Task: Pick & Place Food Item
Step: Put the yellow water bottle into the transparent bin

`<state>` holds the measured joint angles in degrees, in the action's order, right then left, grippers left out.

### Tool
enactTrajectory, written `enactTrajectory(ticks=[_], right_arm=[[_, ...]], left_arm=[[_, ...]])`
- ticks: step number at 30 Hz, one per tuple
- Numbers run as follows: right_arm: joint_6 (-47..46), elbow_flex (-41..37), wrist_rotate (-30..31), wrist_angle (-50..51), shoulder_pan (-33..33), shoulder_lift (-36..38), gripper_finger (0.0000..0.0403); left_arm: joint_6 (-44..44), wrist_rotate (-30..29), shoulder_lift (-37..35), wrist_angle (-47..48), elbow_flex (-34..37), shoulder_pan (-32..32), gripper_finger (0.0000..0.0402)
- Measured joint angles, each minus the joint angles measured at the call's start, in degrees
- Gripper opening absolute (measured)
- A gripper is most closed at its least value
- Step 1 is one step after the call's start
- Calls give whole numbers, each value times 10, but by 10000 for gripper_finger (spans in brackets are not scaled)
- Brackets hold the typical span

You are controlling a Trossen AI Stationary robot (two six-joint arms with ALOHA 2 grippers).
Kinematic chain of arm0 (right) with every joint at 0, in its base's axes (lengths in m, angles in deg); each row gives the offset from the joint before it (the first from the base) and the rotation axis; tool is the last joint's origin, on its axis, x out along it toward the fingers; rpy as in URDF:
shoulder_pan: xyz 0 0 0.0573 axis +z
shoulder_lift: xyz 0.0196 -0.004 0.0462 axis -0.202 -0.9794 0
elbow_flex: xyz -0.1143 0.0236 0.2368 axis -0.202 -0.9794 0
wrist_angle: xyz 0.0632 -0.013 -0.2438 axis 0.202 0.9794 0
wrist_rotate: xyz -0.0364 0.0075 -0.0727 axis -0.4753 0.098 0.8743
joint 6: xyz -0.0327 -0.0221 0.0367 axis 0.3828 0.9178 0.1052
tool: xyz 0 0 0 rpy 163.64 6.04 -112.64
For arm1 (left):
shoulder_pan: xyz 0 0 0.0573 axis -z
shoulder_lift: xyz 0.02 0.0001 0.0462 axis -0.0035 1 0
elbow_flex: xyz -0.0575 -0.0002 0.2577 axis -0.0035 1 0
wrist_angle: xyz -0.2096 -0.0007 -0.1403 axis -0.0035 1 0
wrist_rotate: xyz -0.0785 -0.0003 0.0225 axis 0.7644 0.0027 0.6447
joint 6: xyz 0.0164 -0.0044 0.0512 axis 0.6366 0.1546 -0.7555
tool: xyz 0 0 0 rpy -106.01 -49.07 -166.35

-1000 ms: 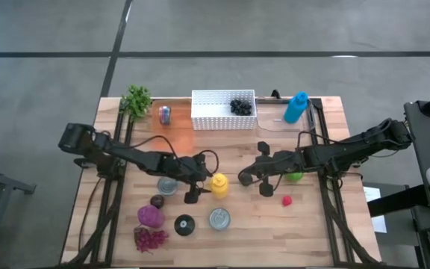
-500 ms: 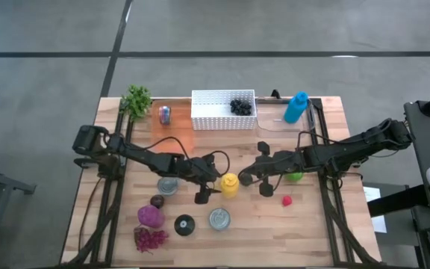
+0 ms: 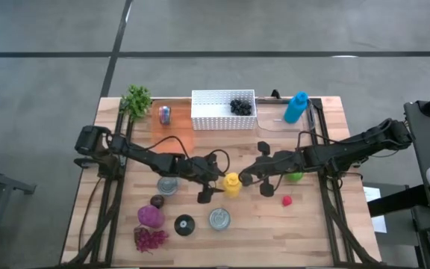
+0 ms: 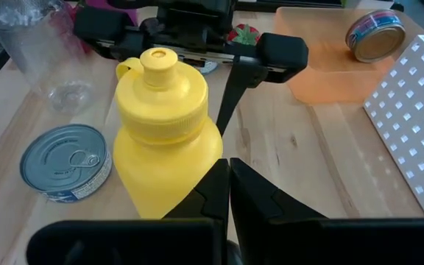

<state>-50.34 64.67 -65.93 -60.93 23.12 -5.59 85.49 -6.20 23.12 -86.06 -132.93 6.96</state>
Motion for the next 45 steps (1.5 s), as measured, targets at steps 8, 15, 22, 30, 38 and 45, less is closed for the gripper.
enactTrajectory(ticks=[8, 15, 22, 30, 38, 45], right_arm=[[3, 0, 0, 16, 0, 20, 8], [4, 0, 1, 28, 0, 53, 8], [14, -1, 1, 35, 0, 83, 8], [14, -1, -78, 31, 0, 86, 8], [60, -1, -101, -21, 0, 75, 9], [72, -1, -100, -48, 0, 72, 25]], left_arm=[[0, 0, 14, -32, 0, 0, 287], [0, 0, 13, -33, 0, -1, 285], [0, 0, 0, -26, 0, -2, 285], [3, 0, -60, 51, 0, -2, 286], [3, 0, -107, 103, 0, -2, 289], [-5, 0, -121, 105, 0, -2, 285]])
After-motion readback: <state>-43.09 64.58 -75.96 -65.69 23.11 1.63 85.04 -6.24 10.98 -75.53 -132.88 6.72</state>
